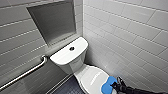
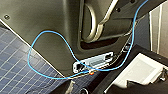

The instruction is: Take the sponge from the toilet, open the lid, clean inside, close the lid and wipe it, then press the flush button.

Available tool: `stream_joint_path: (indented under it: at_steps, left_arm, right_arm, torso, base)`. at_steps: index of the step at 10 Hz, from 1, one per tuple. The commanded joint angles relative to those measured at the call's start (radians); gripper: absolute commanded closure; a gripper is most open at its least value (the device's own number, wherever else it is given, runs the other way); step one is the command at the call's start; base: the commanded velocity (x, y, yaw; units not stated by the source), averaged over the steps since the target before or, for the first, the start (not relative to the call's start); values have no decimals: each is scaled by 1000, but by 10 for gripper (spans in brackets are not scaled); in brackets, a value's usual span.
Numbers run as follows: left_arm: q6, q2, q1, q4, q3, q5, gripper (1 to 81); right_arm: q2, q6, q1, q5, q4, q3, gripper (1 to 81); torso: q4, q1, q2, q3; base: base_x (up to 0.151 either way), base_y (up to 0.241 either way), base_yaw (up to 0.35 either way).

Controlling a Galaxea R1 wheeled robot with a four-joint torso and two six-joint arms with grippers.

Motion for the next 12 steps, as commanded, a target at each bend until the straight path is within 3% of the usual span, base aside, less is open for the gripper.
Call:
stream_joint_path:
  at_steps: [1, 6, 7, 8, 9, 12]
  left_arm:
    - [-1, -16, 27, -15, 29, 90, 10]
    - [0, -78, 27, -14, 118, 87, 10]
    - [0, -75, 26, -14, 118, 83, 10]
    - [2, -67, 21, -12, 118, 83, 10]
    - [2, -59, 15, -12, 118, 83, 10]
    - [8, -29, 1, -1, 100, 87, 10]
  right_arm:
    - [-196, 10, -46, 65, 12, 186, 811]
    - [-304, 14, -252, 139, -2, 276, 811]
    - [-354, 11, -299, 148, -62, 326, 811]
    - [-415, 13, -344, 143, -186, 409, 811]
    - [-473, 13, -396, 140, -255, 495, 811]
    - [-598, 0, -412, 192, -336, 757, 811]
  torso:
    - [0, 0, 0, 0]
    - [0, 0, -1, 0]
    - [0, 0, -1, 0]
    - [0, 0, -1, 0]
    - [0, 0, -1, 0]
    - [0, 0, -2, 0]
  base:
    - [0, 0, 0]
    - [0, 0, 0]
    - [0, 0, 0]
    - [0, 0, 0]
    - [0, 0, 0]
    - [0, 0, 0]
